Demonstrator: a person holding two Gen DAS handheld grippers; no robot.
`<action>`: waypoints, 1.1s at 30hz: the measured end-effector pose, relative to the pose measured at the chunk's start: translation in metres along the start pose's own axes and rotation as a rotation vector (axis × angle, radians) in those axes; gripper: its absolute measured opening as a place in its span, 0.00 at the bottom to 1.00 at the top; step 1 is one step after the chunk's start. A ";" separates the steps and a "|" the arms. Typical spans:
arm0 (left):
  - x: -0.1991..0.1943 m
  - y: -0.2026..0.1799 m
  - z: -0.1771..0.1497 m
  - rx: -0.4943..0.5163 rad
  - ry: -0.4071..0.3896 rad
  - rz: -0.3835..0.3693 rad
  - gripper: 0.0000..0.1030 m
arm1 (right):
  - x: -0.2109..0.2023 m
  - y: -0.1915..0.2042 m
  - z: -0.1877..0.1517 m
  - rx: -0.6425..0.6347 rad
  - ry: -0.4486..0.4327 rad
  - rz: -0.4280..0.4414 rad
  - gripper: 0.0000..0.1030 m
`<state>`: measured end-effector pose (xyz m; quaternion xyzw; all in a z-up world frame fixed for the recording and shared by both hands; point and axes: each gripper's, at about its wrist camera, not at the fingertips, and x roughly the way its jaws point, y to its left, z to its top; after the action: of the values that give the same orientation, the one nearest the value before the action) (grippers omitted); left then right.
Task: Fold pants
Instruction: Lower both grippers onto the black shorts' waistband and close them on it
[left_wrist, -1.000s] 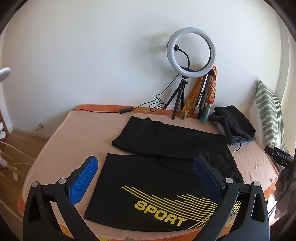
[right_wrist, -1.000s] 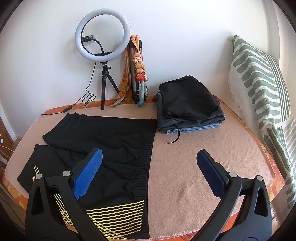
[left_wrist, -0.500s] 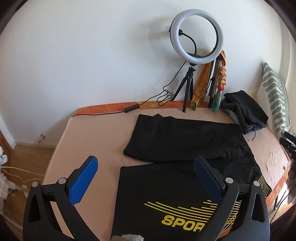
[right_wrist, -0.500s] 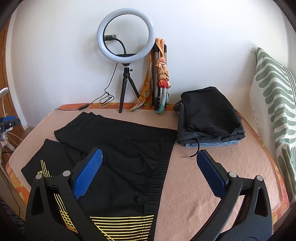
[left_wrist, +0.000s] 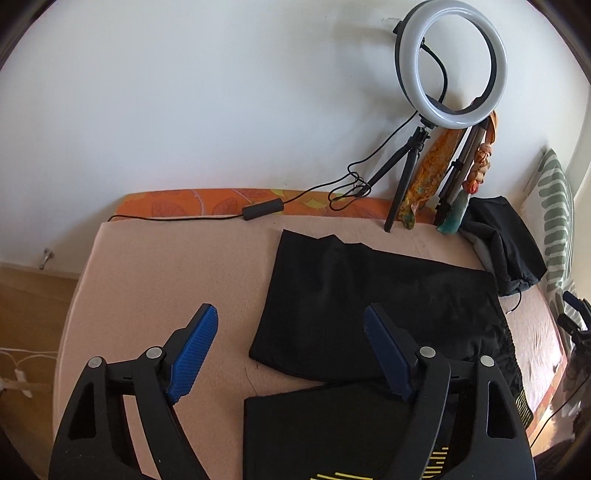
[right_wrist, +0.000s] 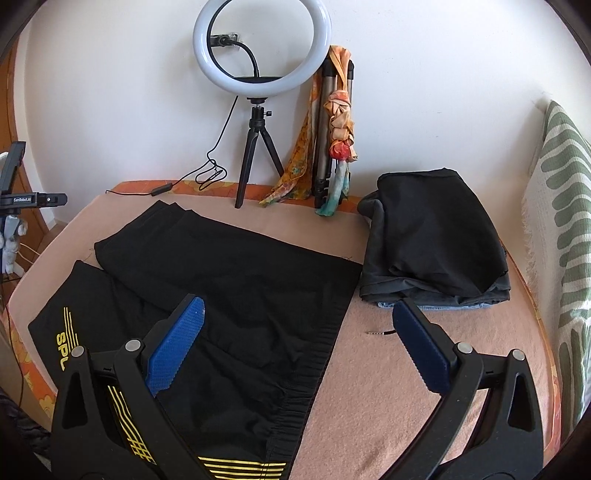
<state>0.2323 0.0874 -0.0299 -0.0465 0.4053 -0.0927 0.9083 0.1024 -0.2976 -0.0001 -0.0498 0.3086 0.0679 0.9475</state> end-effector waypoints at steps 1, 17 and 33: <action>0.011 0.001 0.007 0.007 0.014 0.001 0.70 | 0.008 -0.003 0.006 -0.010 0.008 0.004 1.00; 0.162 0.012 0.063 -0.044 0.185 -0.069 0.61 | 0.174 0.001 0.056 -0.159 0.299 0.152 0.81; 0.216 0.000 0.068 0.043 0.202 -0.051 0.61 | 0.255 -0.001 0.059 -0.230 0.427 0.175 0.81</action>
<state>0.4248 0.0437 -0.1417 -0.0277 0.4914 -0.1287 0.8609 0.3406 -0.2659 -0.1034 -0.1433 0.4952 0.1721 0.8394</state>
